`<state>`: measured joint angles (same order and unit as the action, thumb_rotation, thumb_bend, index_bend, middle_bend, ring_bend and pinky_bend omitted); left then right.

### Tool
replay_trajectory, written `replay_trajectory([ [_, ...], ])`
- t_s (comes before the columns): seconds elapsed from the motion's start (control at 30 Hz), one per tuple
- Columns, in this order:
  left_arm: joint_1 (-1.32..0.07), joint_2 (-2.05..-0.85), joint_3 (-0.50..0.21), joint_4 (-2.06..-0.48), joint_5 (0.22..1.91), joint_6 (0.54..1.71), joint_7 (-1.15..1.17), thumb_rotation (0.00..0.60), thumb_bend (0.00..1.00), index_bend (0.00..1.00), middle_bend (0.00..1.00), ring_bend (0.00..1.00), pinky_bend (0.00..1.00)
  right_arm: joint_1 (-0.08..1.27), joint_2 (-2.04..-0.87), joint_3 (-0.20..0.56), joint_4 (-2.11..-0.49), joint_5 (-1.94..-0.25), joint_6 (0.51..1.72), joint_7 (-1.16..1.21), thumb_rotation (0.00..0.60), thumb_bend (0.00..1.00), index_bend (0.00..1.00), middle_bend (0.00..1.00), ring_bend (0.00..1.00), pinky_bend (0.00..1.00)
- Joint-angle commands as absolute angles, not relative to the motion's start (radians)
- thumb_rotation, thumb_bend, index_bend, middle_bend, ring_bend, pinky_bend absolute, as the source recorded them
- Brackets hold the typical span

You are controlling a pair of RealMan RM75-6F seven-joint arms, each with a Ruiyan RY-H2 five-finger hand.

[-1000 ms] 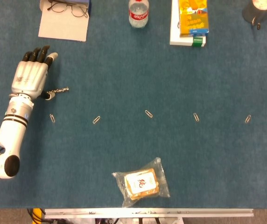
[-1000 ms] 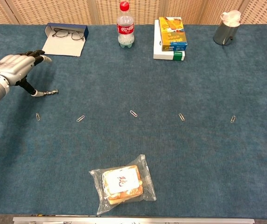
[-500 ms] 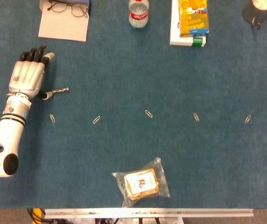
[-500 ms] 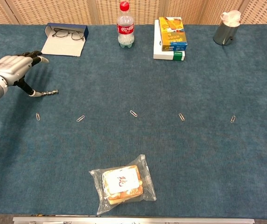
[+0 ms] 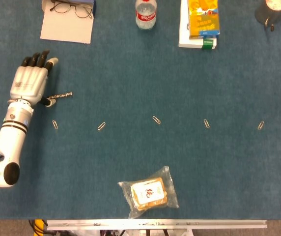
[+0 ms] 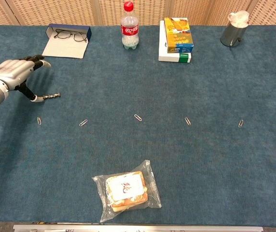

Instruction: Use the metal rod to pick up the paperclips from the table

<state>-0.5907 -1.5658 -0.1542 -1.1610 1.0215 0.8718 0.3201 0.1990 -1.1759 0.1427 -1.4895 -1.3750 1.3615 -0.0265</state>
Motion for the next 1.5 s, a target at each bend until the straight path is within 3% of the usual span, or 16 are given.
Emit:
replay_trajectory([
  [0.03, -0.597, -1.571, -0.161, -1.141, 1.006, 0.861, 0.316, 0.6, 0.06, 0.13, 0.0, 0.0, 0.09, 0.198, -1.177, 0.141, -1.486, -1.375, 1.36, -0.022, 0.6, 0.57, 0.41, 0.35, 0.26, 0.23],
  [0.27, -0.605, -1.58, -0.175, -1.102, 0.987, 0.857, 0.306, 0.6, 0.06, 0.14, 0.0, 0.0, 0.09, 0.2, -1.18, 0.141, -1.473, -1.377, 1.357, -0.006, 0.6, 0.57, 0.41, 0.35, 0.26, 0.23],
  [0.5, -0.59, -1.527, -0.162, -1.192, 1.028, 0.867, 0.263, 0.6, 0.06, 0.15, 0.0, 0.0, 0.09, 0.198, -1.178, 0.142, -1.467, -1.377, 1.36, 0.006, 0.6, 0.57, 0.41, 0.35, 0.26, 0.23],
  [0.8, -0.582, -1.479, -0.113, -1.275, 1.084, 0.878, 0.287, 0.6, 0.06, 0.34, 0.0, 0.0, 0.09, 0.2, -1.172, 0.142, -1.475, -1.377, 1.359, 0.003, 0.6, 0.57, 0.41, 0.35, 0.26, 0.23],
  [0.9, -0.582, -1.483, -0.113, -1.273, 1.092, 0.888, 0.281, 0.6, 0.06, 0.37, 0.0, 0.0, 0.09, 0.2, -1.172, 0.143, -1.476, -1.377, 1.358, 0.002, 0.6, 0.57, 0.41, 0.35, 0.26, 0.23],
  [1.23, -0.595, -1.509, -0.115, -1.212, 1.081, 0.86, 0.263, 0.6, 0.25, 0.4, 0.0, 0.0, 0.08, 0.201, -1.173, 0.143, -1.473, -1.371, 1.354, 0.003, 0.6, 0.57, 0.41, 0.35, 0.26, 0.23],
  [1.5, -0.601, -1.515, -0.109, -1.199, 1.074, 0.845, 0.269, 0.6, 0.26, 0.41, 0.0, 0.0, 0.08, 0.205, -1.176, 0.143, -1.468, -1.37, 1.347, 0.009, 0.6, 0.57, 0.41, 0.35, 0.26, 0.23],
])
